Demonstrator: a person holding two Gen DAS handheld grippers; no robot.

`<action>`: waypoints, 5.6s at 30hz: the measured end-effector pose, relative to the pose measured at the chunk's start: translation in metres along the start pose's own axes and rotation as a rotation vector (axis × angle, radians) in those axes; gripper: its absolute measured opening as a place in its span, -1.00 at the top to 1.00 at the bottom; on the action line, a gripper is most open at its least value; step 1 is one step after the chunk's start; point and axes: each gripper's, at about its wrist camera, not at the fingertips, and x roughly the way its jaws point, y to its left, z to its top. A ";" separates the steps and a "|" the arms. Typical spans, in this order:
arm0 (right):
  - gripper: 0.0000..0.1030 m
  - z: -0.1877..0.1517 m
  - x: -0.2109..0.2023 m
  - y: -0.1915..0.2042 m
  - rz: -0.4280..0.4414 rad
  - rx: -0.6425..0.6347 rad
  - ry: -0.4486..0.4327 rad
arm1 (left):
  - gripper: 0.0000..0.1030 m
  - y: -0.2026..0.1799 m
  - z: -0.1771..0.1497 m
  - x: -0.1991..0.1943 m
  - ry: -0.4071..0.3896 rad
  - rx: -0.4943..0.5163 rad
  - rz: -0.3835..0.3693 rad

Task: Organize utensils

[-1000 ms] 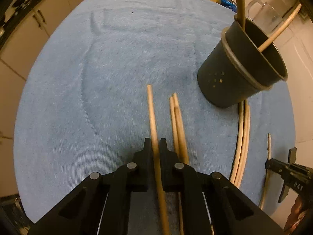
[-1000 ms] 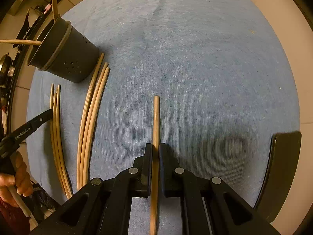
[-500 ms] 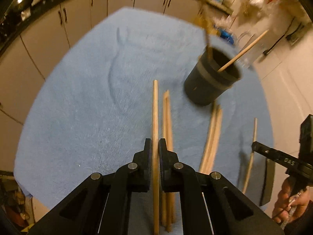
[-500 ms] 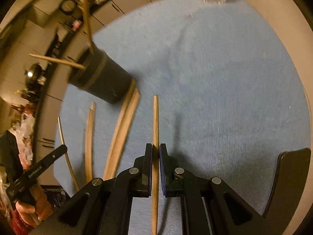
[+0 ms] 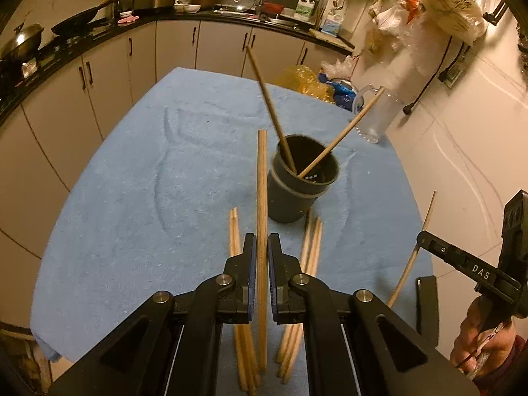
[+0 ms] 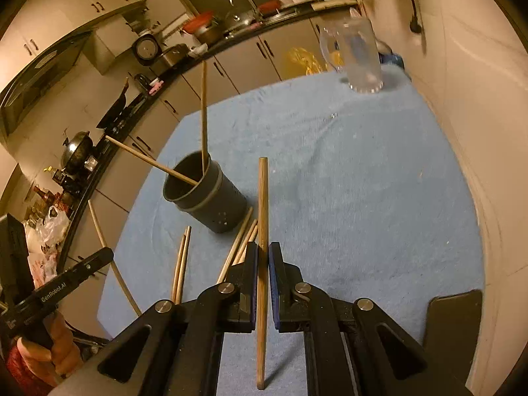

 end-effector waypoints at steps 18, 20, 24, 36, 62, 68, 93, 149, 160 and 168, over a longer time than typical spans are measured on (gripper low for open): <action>0.88 0.020 -0.014 0.011 0.042 -0.019 -0.039 | 0.88 -0.010 0.013 -0.012 -0.071 -0.026 -0.007; 0.88 0.022 -0.014 0.011 0.049 -0.020 -0.038 | 0.88 -0.011 0.014 -0.013 -0.077 -0.028 -0.007; 0.88 0.027 -0.017 0.011 0.062 -0.019 -0.044 | 0.88 -0.013 0.018 -0.012 -0.088 -0.032 -0.016; 0.88 0.052 -0.046 0.015 0.096 0.011 -0.107 | 0.88 -0.021 0.046 -0.030 -0.133 -0.020 -0.053; 0.87 0.138 -0.045 0.069 -0.056 0.219 -0.357 | 0.88 -0.009 0.151 -0.045 -0.239 0.096 -0.204; 0.87 0.149 -0.023 0.070 -0.093 0.282 -0.376 | 0.88 -0.004 0.162 -0.017 -0.222 0.088 -0.210; 0.85 0.118 0.072 0.070 -0.133 0.243 -0.158 | 0.88 0.005 0.145 0.055 -0.086 0.121 -0.189; 0.68 -0.019 0.055 0.000 -0.109 0.102 0.271 | 0.75 0.029 -0.023 0.090 0.321 -0.051 -0.067; 0.68 -0.020 0.049 -0.014 -0.137 0.152 0.262 | 1.00 0.037 -0.010 0.117 0.314 -0.045 -0.045; 0.68 -0.017 0.070 -0.009 -0.094 0.229 0.294 | 1.00 0.074 -0.009 0.105 0.288 -0.076 -0.063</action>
